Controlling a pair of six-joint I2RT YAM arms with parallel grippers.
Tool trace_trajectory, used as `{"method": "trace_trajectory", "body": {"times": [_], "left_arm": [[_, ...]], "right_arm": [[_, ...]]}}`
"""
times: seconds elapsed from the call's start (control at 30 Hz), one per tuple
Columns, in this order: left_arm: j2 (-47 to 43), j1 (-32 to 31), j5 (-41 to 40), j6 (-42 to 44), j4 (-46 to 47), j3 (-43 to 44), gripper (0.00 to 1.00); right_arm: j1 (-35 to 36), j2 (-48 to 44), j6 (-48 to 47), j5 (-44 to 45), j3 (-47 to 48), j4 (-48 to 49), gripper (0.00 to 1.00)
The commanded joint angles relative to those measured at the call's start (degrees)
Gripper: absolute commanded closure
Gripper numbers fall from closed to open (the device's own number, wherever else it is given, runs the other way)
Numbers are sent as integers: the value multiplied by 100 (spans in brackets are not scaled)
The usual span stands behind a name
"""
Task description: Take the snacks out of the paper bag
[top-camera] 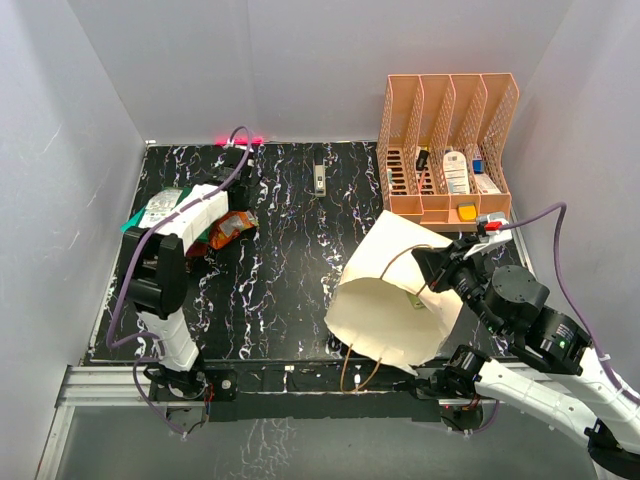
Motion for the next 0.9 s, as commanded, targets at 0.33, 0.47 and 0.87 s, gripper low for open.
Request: {"method": "trace_trajectory", "body": {"times": [0.33, 0.47, 0.87], "left_arm": [[-310, 296, -710, 367, 136, -432, 94], [-703, 291, -807, 422, 211, -660, 61], [-2362, -96, 1976, -388, -138, -738, 24]], "right_arm": [[6, -32, 194, -30, 144, 177, 92], [11, 104, 165, -101, 241, 173, 92], [9, 324, 172, -284, 438, 97, 92]]}}
